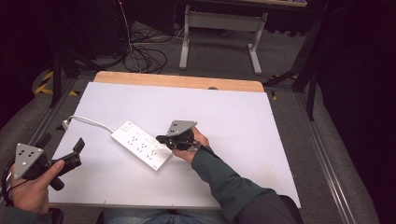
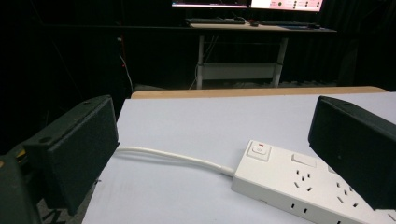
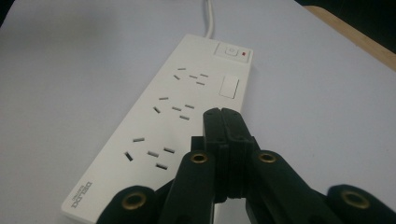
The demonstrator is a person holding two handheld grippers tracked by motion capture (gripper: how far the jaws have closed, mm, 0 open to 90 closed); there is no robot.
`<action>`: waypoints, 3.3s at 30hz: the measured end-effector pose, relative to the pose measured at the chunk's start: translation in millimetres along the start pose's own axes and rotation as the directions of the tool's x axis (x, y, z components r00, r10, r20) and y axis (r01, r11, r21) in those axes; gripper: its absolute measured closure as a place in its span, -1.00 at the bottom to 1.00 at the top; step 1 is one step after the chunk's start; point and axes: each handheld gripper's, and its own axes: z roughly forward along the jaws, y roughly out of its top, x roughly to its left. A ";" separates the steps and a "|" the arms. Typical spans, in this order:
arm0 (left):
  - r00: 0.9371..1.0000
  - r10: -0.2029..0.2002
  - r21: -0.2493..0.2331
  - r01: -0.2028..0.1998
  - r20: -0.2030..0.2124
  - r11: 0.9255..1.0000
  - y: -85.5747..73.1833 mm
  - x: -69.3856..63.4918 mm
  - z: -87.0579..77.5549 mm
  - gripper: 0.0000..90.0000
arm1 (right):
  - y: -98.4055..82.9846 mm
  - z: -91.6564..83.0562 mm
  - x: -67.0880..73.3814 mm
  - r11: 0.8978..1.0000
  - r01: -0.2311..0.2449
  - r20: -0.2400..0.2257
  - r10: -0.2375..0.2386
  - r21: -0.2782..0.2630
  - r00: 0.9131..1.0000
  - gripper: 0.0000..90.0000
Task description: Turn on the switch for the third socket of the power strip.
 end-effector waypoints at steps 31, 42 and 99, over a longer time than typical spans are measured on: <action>1.000 0.001 0.001 -0.001 -0.002 1.000 -0.6 0.7 -2.0 -0.95 | -7.9 24.2 3.5 0.997 0.025 -0.017 -0.024 0.069 1.000 1.00; 1.000 0.000 0.003 0.000 -0.005 1.000 -0.8 0.8 -2.6 -0.95 | -9.1 27.2 7.8 0.997 0.005 0.017 -0.006 0.073 1.000 1.00; 0.998 0.006 0.006 -0.006 0.063 1.000 2.2 -8.3 18.2 -0.95 | -7.5 -18.0 -7.2 0.999 -0.041 0.075 0.043 -0.021 0.996 1.00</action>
